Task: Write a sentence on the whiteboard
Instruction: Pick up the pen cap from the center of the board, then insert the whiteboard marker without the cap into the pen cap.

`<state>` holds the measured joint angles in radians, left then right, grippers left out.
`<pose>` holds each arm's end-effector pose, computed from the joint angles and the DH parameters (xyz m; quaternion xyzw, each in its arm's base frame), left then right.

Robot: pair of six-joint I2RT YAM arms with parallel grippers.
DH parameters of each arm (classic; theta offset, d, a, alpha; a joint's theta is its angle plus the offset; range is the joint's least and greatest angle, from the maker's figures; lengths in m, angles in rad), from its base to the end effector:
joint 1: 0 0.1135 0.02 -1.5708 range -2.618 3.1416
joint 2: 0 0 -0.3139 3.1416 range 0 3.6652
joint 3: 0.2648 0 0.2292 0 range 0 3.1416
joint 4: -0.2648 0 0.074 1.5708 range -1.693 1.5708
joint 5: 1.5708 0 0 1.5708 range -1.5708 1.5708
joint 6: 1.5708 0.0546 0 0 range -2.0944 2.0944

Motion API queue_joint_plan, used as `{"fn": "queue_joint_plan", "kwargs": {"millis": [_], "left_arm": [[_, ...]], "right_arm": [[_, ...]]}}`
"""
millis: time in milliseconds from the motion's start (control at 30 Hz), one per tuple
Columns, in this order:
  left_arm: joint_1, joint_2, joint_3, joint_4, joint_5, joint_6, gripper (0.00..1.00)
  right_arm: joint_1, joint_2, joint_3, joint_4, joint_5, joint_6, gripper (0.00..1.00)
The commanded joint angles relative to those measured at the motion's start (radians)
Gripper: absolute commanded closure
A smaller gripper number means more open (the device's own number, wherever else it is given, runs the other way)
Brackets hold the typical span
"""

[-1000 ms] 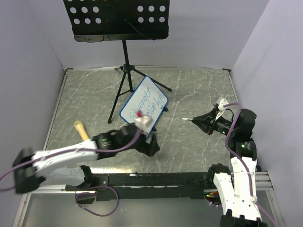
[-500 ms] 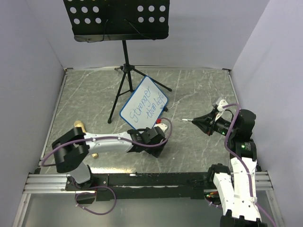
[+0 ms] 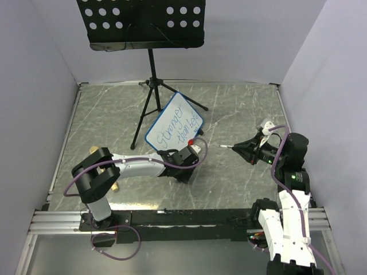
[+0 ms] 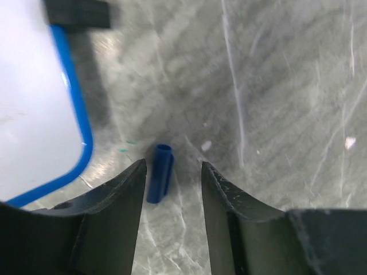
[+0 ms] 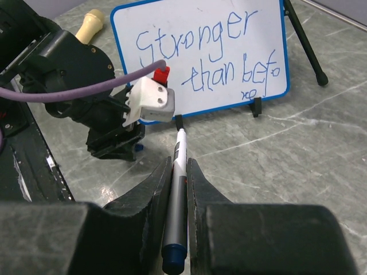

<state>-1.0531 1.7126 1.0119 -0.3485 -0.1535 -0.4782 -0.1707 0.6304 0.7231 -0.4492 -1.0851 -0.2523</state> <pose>0.1735 -0.2877 0.2165 0.2542 0.9294 -0.1248 0.2367 0.0815 0.0349 0.3440 -0.3230 0.6907 0.3120 0.5667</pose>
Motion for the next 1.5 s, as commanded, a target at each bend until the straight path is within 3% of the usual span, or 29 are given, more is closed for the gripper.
{"fn": "queue_joint_plan", "kwargs": {"millis": [0, 133, 200, 400, 433, 467, 500, 633, 833, 967, 1100, 1300, 1467], "left_arm": [[0.001, -0.024, -0.012, -0.006, 0.084, -0.006, 0.52], [0.007, -0.024, -0.036, -0.026, 0.069, -0.014, 0.53], [0.008, -0.013, -0.038, -0.033, 0.062, -0.014, 0.60], [0.008, 0.004, -0.039, -0.038, 0.031, -0.019, 0.62], [0.008, 0.008, -0.042, -0.030, 0.032, -0.016, 0.65], [0.008, 0.016, -0.042, -0.029, 0.032, -0.016, 0.77], [0.008, 0.021, -0.044, -0.026, 0.029, -0.014, 0.82], [0.007, 0.004, -0.073, 0.019, 0.043, 0.019, 0.91], [0.005, -0.103, -0.165, 0.187, 0.055, 0.119, 0.94], [-0.001, -0.204, -0.275, 0.482, 0.071, 0.164, 0.94], [-0.016, -0.254, -0.354, 0.662, 0.069, 0.202, 0.95], [-0.059, -0.262, -0.314, 0.709, 0.051, 0.269, 0.96], [-0.073, -0.254, -0.285, 0.704, 0.065, 0.283, 0.97]], "right_arm": [[-0.006, 0.006, -0.002, 0.037, -0.002, -0.012, 1.00], [-0.006, 0.009, -0.005, 0.046, -0.007, -0.008, 1.00], [-0.007, 0.009, -0.005, 0.046, -0.007, -0.007, 1.00], [-0.006, 0.003, -0.007, 0.033, -0.009, -0.015, 1.00], [-0.006, 0.005, -0.007, 0.032, -0.010, -0.015, 1.00], [-0.006, 0.006, -0.005, 0.030, -0.012, -0.015, 1.00], [-0.006, 0.008, -0.005, 0.030, -0.015, -0.015, 1.00], [-0.007, 0.025, 0.004, 0.009, -0.036, -0.025, 1.00], [-0.006, 0.155, 0.062, -0.192, -0.116, -0.172, 1.00], [-0.001, 0.296, 0.099, -0.333, -0.189, -0.272, 1.00], [0.005, 0.516, 0.186, -0.477, -0.262, -0.393, 1.00], [0.121, 0.683, 0.263, -0.568, -0.243, -0.473, 1.00], [0.215, 0.690, 0.248, -0.480, -0.170, -0.401, 1.00]]}}
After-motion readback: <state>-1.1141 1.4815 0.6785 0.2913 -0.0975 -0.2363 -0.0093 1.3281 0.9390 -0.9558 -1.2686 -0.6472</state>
